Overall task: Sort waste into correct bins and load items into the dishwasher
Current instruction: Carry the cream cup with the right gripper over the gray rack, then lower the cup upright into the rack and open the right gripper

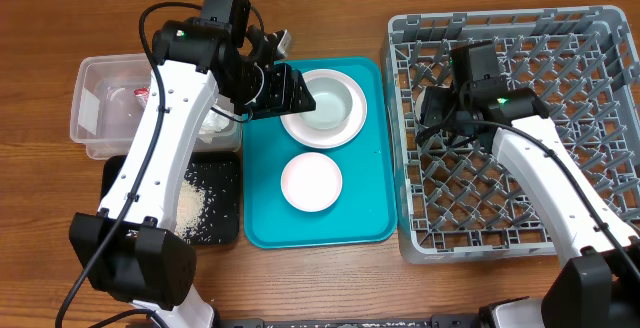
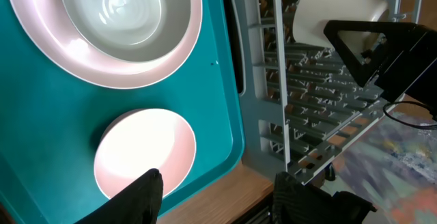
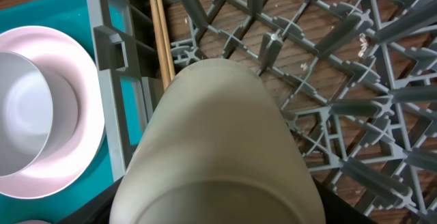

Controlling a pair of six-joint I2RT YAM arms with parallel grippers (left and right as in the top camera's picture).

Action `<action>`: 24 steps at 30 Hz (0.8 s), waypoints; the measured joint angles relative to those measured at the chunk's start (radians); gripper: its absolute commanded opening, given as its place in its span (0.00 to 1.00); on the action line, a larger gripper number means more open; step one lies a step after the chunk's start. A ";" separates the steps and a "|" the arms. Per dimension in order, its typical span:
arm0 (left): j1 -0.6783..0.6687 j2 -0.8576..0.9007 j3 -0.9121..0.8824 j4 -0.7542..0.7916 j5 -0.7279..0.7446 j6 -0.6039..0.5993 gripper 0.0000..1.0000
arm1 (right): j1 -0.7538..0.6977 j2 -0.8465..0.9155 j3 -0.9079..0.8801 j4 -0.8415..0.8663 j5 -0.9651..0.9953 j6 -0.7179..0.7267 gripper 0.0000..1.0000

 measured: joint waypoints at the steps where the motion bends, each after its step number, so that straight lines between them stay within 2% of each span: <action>1: 0.000 0.000 0.000 0.000 0.000 0.000 0.55 | 0.000 0.000 0.000 0.000 0.000 -0.001 0.49; 14: 0.000 0.000 0.000 0.000 -0.001 0.000 0.55 | 0.000 0.038 0.000 0.003 -0.011 -0.001 0.51; 19: 0.000 0.000 0.000 0.000 -0.001 0.000 0.55 | 0.000 0.057 0.000 0.004 -0.015 -0.001 0.59; 24: 0.000 0.000 0.000 0.000 -0.001 0.000 0.55 | 0.000 0.057 0.000 0.005 -0.016 0.001 0.76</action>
